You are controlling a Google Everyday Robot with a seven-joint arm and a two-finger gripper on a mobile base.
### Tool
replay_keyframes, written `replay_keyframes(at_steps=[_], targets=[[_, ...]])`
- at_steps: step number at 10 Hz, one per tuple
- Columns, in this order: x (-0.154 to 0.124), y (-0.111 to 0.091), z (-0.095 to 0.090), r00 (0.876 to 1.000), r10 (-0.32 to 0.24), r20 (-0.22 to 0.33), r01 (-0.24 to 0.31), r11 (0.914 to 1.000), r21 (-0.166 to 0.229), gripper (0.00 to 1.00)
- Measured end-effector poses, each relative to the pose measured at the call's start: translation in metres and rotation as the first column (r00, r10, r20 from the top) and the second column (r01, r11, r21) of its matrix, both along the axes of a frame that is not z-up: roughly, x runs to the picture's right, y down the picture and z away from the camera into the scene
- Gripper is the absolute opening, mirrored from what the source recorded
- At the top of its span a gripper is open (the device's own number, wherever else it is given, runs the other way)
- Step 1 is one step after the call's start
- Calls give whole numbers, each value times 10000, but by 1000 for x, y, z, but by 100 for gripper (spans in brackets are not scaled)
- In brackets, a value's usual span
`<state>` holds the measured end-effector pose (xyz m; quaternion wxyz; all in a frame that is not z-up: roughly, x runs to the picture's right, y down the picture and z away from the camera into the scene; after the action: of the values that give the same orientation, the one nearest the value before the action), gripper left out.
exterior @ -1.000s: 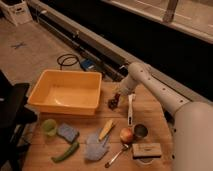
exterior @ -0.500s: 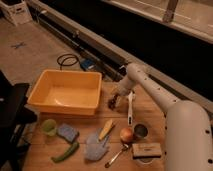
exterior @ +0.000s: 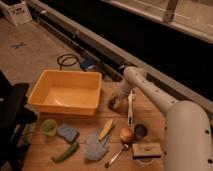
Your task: Place grapes in plastic cup
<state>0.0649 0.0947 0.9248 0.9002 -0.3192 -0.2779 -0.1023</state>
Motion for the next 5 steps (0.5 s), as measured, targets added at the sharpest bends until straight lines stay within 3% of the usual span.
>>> replay_keyframes(at_steps=[2, 3, 5], targets=[[-2, -5, -10, 9999, -168, 41, 167, 9996, 239, 6], [-1, -10, -18, 9997, -226, -62, 228, 9990, 380, 1], [3, -25, -37, 9986, -317, -434, 347, 9968, 718, 0]])
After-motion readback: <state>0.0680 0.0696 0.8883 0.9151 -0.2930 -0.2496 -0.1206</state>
